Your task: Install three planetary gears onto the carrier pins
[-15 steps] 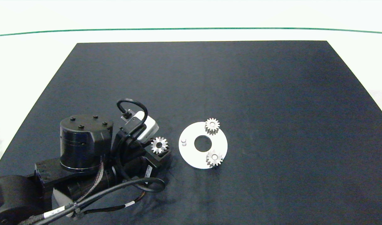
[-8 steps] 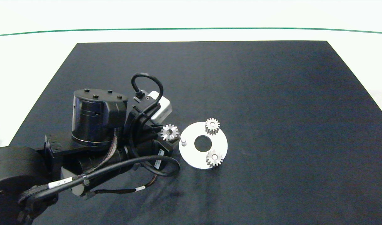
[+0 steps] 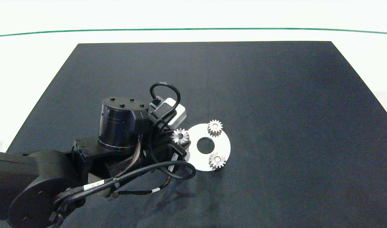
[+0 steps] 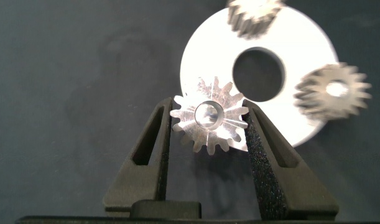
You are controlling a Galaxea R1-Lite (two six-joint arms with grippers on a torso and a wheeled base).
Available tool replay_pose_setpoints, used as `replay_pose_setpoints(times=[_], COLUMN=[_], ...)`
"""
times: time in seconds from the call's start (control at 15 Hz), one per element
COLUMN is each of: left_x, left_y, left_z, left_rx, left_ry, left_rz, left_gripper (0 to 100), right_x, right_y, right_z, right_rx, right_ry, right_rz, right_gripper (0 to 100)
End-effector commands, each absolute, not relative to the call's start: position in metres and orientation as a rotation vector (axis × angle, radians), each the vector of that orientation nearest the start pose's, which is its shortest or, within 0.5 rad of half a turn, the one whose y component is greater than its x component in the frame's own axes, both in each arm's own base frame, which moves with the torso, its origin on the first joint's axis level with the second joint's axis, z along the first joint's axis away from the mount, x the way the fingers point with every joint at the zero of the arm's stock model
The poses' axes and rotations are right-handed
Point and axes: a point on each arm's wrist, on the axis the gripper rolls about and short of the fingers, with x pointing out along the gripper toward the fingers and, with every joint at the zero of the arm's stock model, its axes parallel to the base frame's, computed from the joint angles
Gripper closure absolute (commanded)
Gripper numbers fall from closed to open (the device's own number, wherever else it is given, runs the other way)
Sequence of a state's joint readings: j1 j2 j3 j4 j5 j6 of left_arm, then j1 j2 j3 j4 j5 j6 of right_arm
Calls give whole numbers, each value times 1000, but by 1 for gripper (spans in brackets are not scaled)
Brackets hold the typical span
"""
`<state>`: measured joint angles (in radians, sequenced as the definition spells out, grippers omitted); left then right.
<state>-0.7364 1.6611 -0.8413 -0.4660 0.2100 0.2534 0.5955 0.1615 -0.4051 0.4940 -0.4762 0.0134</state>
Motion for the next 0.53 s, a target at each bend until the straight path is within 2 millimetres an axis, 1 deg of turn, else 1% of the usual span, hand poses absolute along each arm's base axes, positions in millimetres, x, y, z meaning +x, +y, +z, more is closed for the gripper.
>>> replay_pose_setpoints(times=[0.07, 0.53], left_x=[230, 231], left_y=[-201, -202], left_z=[180, 177], left_rx=[415, 419], left_ry=[254, 256], left_rz=[-544, -543], left_gripper=[84, 84], right_x=[-34, -33], right_y=[-35, -35], right_z=[139, 139], right_rx=[-117, -118], right_ry=[220, 221], right_rz=[117, 124], right_gripper=[0, 0])
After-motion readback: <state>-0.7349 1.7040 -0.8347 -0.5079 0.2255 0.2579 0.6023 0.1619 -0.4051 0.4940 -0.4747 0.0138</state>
